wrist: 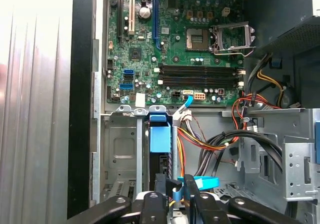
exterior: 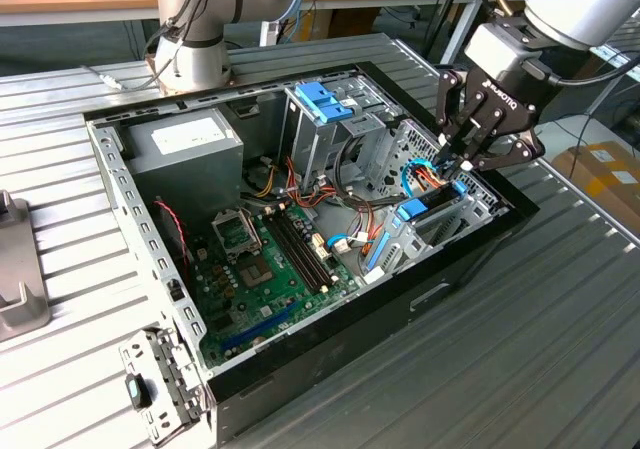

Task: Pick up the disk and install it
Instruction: 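Insert the second disk wire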

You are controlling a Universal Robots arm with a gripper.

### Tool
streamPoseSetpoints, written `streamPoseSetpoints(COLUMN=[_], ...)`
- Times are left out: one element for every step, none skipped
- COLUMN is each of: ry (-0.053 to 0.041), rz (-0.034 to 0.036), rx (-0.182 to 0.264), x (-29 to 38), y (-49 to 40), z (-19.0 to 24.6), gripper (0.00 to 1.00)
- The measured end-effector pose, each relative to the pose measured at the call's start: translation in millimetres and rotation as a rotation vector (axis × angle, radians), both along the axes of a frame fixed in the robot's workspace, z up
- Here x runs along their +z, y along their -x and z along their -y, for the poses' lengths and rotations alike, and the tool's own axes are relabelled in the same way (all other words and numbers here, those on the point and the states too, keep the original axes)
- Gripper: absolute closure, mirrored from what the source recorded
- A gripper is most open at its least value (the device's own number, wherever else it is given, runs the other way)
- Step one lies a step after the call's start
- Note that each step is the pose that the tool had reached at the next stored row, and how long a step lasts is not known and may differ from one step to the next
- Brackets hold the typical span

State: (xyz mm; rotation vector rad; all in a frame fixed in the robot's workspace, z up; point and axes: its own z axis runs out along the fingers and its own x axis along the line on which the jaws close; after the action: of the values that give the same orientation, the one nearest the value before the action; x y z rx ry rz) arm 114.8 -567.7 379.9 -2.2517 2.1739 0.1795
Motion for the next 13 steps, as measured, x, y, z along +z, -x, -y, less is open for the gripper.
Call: streamPoseSetpoints(ry=[0.0001,0.0,0.0002,0.0002,0.0001,0.0002,0.0001,0.0001,0.0002,0.0002,0.0001,0.0002,0.0002], rz=[0.0,0.0,0.0,0.0,0.0,0.0,0.0,0.0,0.0,0.0,0.0,0.0,0.0], rx=[0.0,0.0,0.0,0.0,0.0,0.0,0.0,0.0,0.0,0.0,0.0,0.0,0.0], x=[0.1,0.1,0.1,0.1,0.1,0.1,0.1,0.1,0.1,0.1,0.1,0.1,0.1], y=[0.0,0.0,0.0,0.0,0.0,0.0,0.0,0.0,0.0,0.0,0.0,0.0,0.0], z=[0.0,0.0,0.0,0.0,0.0,0.0,0.0,0.0,0.0,0.0,0.0,0.0,0.0], gripper=[0.71,0.71,0.71,0.71,0.71,0.71,0.71,0.73,0.73,0.8,0.86,0.89,0.89])
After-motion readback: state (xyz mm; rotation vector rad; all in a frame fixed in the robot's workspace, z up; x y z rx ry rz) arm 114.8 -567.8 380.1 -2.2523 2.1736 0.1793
